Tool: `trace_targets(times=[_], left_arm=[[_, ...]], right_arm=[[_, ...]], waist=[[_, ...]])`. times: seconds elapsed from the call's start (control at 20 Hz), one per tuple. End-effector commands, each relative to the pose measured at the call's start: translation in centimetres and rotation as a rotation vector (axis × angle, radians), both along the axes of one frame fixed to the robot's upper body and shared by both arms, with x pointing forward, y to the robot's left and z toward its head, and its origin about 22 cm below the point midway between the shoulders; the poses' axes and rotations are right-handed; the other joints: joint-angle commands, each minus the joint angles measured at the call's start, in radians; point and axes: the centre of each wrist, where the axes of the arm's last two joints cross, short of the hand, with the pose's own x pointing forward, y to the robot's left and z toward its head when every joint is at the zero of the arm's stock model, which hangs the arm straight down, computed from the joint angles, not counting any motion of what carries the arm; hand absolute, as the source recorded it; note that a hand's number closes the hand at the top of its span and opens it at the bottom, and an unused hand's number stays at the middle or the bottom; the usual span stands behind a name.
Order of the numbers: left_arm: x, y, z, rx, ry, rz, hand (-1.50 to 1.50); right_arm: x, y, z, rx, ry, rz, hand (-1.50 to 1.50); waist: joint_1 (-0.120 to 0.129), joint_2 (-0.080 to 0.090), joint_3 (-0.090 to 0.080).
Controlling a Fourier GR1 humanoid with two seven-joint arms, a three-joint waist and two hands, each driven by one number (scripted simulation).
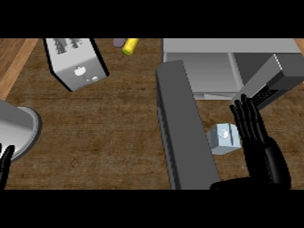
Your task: Pick up the milk, place it into the microwave and close the microwave
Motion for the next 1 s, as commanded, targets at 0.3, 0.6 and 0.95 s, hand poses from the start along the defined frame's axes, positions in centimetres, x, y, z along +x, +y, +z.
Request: trace_targets(times=[0.3,0.6,0.95], left_arm=[[-0.8,1.4,-1.4,0.002,-0.009,-0.032,-1.50],[-1.3,0.3,-2.2,-0.011,-0.004,-0.013,-1.50],[-1.3,0.0,0.3,-0.009,0.002,-0.034,-1.50]], right_arm=[[0.3,-4.6,-6.3,-0.040,0.051,-0.066,-1.50],[-1.2,-5.0,-8.6,-0.072,0.041,-0.031,-1.50],[2.3,-4.5,-9.6,-0.092,0.011,-0.003,-1.50]], waist=[[0.001,0.002,0.001],[-0.001,0.001,0.001],[0.001,0.002,0.001]])
